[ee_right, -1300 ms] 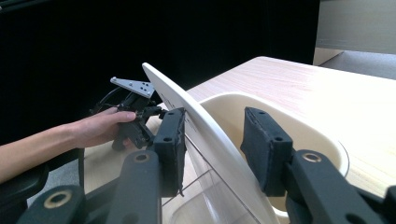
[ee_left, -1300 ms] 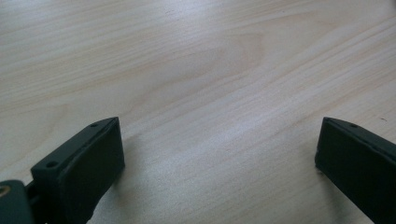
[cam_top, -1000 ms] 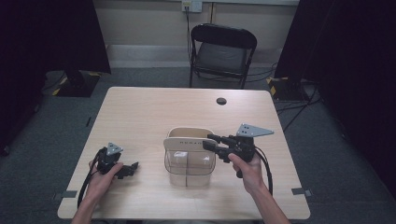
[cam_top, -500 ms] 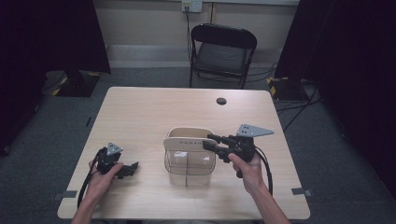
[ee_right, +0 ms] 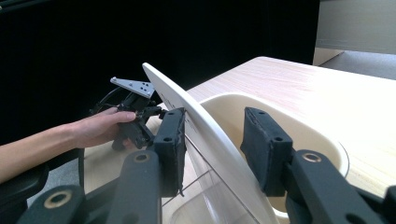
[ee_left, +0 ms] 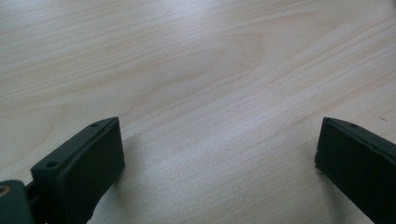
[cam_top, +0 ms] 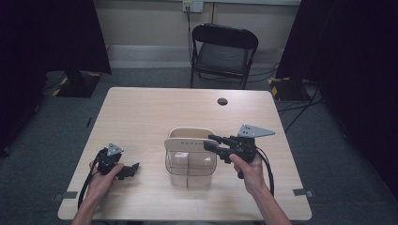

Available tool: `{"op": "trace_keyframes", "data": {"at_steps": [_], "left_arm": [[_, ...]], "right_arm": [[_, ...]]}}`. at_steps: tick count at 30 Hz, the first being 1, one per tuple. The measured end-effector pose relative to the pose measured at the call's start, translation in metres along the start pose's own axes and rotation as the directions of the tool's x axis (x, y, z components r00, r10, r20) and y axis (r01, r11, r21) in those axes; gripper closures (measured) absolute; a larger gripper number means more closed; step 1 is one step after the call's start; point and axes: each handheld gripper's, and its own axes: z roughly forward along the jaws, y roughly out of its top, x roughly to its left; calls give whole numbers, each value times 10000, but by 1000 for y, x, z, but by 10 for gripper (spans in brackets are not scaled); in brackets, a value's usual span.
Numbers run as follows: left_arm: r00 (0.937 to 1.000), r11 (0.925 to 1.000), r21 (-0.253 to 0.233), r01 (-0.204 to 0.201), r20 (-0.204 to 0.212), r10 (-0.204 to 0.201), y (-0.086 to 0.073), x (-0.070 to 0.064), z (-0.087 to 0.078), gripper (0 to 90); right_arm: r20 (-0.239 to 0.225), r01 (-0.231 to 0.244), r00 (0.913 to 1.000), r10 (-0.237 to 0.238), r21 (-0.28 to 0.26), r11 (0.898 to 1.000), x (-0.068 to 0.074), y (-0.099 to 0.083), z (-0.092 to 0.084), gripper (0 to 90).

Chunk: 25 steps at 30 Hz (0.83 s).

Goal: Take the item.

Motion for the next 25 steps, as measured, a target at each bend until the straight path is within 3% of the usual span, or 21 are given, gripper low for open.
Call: {"op": "trace_keyframes", "data": {"at_steps": [25], "left_arm": [[10000,10000,6,-7,-3,7,0,0,0,6]], "right_arm": [[-45,-4,10000,4,-13,10000,0,0,0,601]]}}
